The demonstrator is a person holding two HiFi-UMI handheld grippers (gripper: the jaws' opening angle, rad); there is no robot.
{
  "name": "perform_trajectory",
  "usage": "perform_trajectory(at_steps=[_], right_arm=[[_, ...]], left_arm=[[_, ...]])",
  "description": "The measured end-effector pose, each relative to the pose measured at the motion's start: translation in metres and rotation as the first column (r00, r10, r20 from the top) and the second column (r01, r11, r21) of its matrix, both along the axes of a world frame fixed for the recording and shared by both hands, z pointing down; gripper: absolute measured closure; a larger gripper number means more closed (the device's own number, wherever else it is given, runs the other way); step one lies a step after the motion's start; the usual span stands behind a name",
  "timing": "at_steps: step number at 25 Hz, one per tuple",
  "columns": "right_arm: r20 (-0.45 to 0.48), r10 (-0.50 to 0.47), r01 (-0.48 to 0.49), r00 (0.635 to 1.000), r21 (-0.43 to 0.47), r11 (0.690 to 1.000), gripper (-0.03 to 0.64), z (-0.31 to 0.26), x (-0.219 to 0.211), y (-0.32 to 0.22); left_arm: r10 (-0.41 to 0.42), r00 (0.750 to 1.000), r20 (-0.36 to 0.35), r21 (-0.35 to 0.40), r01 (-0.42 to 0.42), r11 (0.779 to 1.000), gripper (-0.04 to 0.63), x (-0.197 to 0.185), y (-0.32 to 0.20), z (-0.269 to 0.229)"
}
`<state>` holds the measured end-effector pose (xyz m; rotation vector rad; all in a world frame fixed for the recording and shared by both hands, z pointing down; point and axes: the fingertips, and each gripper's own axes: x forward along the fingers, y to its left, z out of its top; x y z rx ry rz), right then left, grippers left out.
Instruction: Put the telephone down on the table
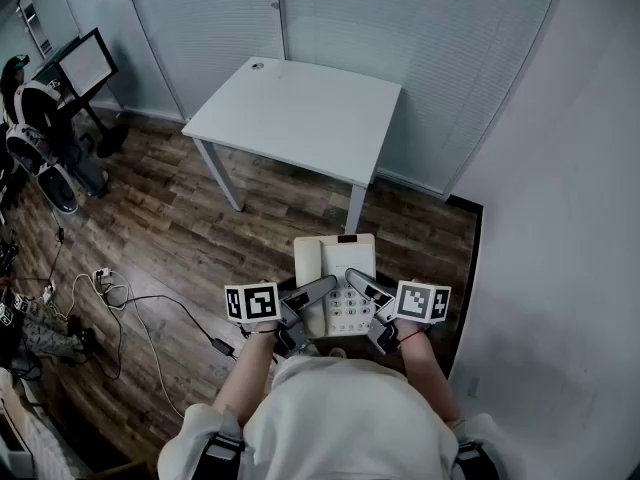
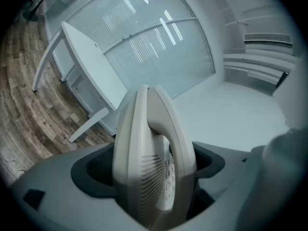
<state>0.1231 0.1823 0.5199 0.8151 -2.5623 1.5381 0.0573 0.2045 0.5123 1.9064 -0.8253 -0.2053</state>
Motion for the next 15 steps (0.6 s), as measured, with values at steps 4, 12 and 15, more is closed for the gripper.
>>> perform_trajectory(at_steps=[4, 12, 15], right_arm=[[-0.010, -0.006, 0.006, 1.000, -0.004, 1.000, 0.325, 0.0005, 0.0030, 0.0030], [-0.013, -0.024, 0.024, 1.000, 0.002, 1.000, 0.325, -0.0035, 0.0023, 0.0036], [-0.010, -0.031, 0.031, 0.999, 0.002, 1.000, 0.325, -0.0029, 0.0017, 0.0034]], left_arm=[[-0.004, 1.000, -0.007, -0.009, 0.004, 1.000, 0.164, 0.0030, 0.0038, 0.0012], [-0.021, 1.000, -0.009, -0.003, 0.021, 1.000, 0.164, 0.0027, 0.0055, -0.0022], [-0.028, 1.000, -0.004, 0.000, 0.028, 1.000, 0.164, 0.0022, 0.0057, -0.0022]])
